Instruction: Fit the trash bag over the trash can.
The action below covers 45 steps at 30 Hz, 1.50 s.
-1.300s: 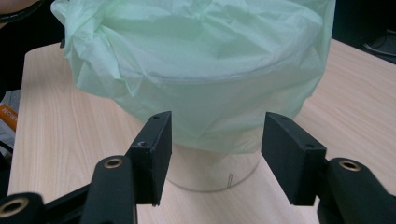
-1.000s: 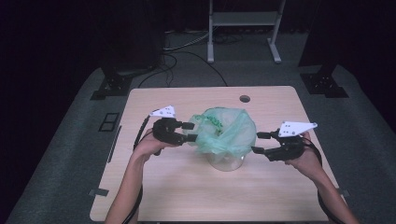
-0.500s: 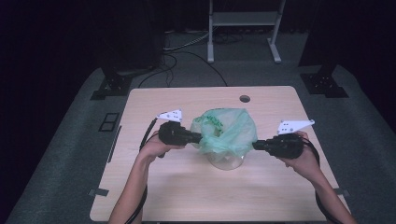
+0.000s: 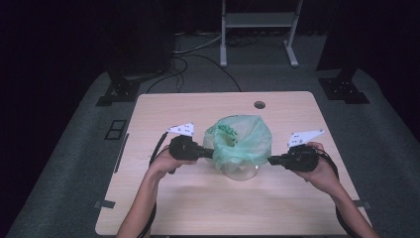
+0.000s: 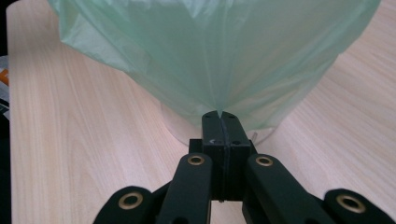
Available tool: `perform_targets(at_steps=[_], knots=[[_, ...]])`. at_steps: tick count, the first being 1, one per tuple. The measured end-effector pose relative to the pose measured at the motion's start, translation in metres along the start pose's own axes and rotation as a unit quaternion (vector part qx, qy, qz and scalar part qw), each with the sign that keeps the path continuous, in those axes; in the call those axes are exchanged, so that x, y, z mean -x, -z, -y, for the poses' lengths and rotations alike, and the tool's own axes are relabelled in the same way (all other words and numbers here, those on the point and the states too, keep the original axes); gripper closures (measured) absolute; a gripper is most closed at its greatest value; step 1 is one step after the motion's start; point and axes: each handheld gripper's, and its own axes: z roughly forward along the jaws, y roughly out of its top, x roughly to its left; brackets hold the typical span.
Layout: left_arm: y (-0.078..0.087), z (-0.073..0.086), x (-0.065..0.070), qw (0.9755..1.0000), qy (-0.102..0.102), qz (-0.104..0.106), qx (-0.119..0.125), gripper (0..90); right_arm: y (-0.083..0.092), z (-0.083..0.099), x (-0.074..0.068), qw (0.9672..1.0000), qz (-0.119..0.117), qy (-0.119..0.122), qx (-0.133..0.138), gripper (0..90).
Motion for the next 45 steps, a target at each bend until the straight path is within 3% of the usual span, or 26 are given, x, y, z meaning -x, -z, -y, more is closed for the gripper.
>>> perform_targets(at_steps=[6, 16, 20, 22, 25, 27, 31, 34, 37, 41, 45], knots=[[-0.003, 0.005, 0.000, 1.0000, 0.004, 0.004, -0.006, 89.7, -0.005, 0.005, 0.006, 0.9999, 0.002, -0.010, -0.011, 90.0], [-0.009, 0.006, 0.005, 0.9998, -0.005, 0.014, -0.013, 89.8, -0.010, 0.010, 0.014, 0.9990, 0.027, -0.017, -0.033, 90.0], [-0.016, 0.009, 0.005, 0.9993, -0.001, 0.017, -0.034, 89.7, -0.012, 0.012, 0.017, 0.9984, 0.035, -0.017, -0.042, 90.0], [-0.016, 0.011, 0.004, 0.9993, 0.003, 0.018, -0.033, 88.4, -0.012, 0.013, 0.018, 0.9982, 0.038, -0.019, -0.043, 90.0], [-0.012, 0.012, 0.004, 0.9995, 0.006, 0.013, -0.028, 78.5, -0.005, 0.014, 0.020, 0.9989, 0.028, -0.027, -0.024, 90.0], [-0.007, 0.011, 0.005, 0.9997, 0.013, 0.003, -0.023, 66.2, 0.002, 0.015, 0.020, 0.9993, 0.024, -0.030, -0.002, 77.0], [0.006, 0.007, 0.008, 0.9999, 0.010, -0.005, -0.005, 54.5, 0.019, 0.013, 0.017, 0.9983, 0.028, -0.026, 0.044, 60.1], [0.013, 0.004, 0.010, 0.9999, 0.009, -0.004, 0.011, 53.4, 0.031, 0.010, 0.013, 0.9963, 0.016, -0.027, 0.080, 54.7], [0.014, 0.001, 0.014, 0.9999, 0.000, 0.004, 0.011, 56.1, 0.036, 0.008, 0.006, 0.9939, -0.020, -0.023, 0.106, 54.6], [0.007, -0.002, 0.018, 0.9998, -0.010, 0.015, 0.000, 59.7, 0.033, 0.003, -0.004, 0.9918, -0.063, -0.001, 0.111, 54.0], [0.000, -0.004, 0.020, 0.9994, -0.019, 0.029, -0.007, 61.3, 0.026, 0.000, -0.012, 0.9910, -0.083, 0.026, 0.102, 54.0]])
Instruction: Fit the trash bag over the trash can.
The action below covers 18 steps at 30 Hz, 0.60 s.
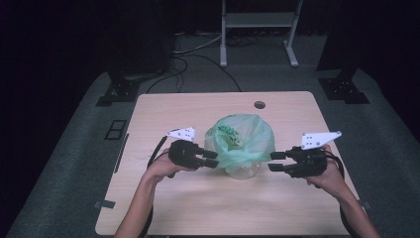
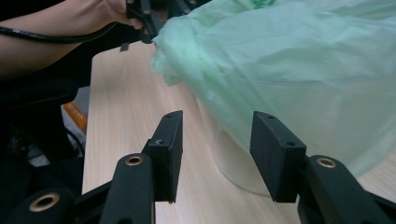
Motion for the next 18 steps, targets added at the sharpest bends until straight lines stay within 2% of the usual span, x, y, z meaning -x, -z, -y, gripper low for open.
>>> perform_targets(at_steps=[4, 8, 13, 18], knots=[[-0.006, -0.002, 0.002, 1.0000, -0.003, 0.005, -0.004, 62.4, -0.007, -0.002, -0.005, 0.9997, 0.003, 0.019, -0.012, 57.9], [-0.012, -0.006, 0.004, 0.9999, -0.010, 0.007, -0.009, 65.8, -0.015, -0.005, -0.006, 0.9992, 0.014, 0.027, -0.024, 69.4], [-0.019, -0.008, 0.006, 0.9997, -0.021, 0.002, -0.010, 87.4, -0.024, -0.008, -0.009, 0.9980, 0.025, 0.017, -0.056, 90.0], [-0.022, -0.006, 0.007, 0.9997, -0.017, 0.011, -0.012, 90.0, -0.026, -0.008, -0.012, 0.9972, 0.023, 0.013, -0.069, 90.0]])
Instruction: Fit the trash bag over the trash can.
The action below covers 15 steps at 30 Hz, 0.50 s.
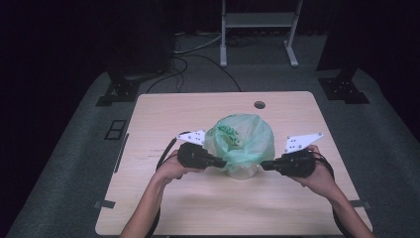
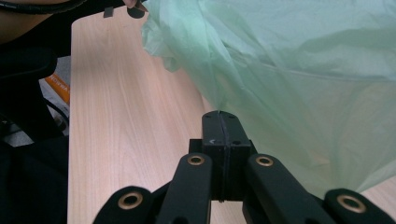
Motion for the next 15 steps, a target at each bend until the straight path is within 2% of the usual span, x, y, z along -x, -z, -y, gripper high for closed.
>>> perform_targets(at_steps=[5, 15], knots=[[-0.001, 0.001, 0.003, 0.9999, -0.004, 0.010, -0.010, 90.0, 0.001, 0.001, 0.000, 1.0000, -0.005, -0.003, -0.008, 90.0], [-0.008, 0.010, 0.003, 0.9996, 0.004, 0.015, -0.023, 90.0, -0.007, 0.008, -0.001, 0.9991, -0.021, -0.005, -0.035, 90.0]])
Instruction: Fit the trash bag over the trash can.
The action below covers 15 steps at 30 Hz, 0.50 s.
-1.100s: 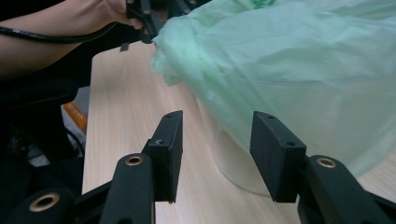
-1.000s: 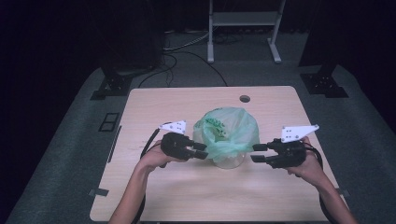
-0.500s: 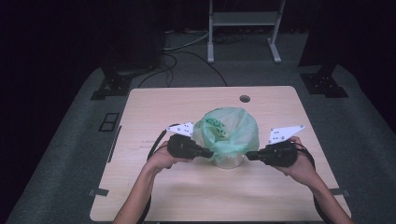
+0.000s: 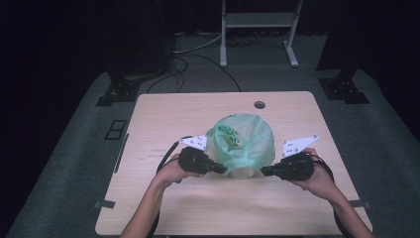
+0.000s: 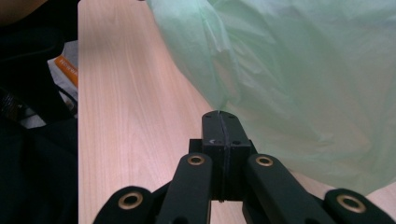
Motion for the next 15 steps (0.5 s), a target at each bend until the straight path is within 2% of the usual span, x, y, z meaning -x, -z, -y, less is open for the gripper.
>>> perform_targets(at_steps=[9, 11, 13, 15], knots=[[-0.006, 0.009, -0.003, 0.9996, 0.008, -0.013, -0.024, 89.8, -0.008, 0.008, 0.003, 0.9994, 0.002, -0.001, -0.036, 90.0], [-0.005, 0.012, -0.004, 0.9995, 0.012, -0.016, -0.025, 86.3, -0.008, 0.010, 0.004, 0.9991, 0.004, -0.004, -0.041, 90.0], [-0.002, 0.014, -0.004, 0.9993, 0.019, -0.022, -0.024, 76.4, -0.007, 0.012, 0.006, 0.9991, 0.006, -0.007, -0.041, 90.0], [0.003, 0.015, -0.004, 0.9992, 0.022, -0.028, -0.016, 69.0, -0.002, 0.013, 0.008, 0.9995, -0.001, -0.015, -0.029, 81.1]])
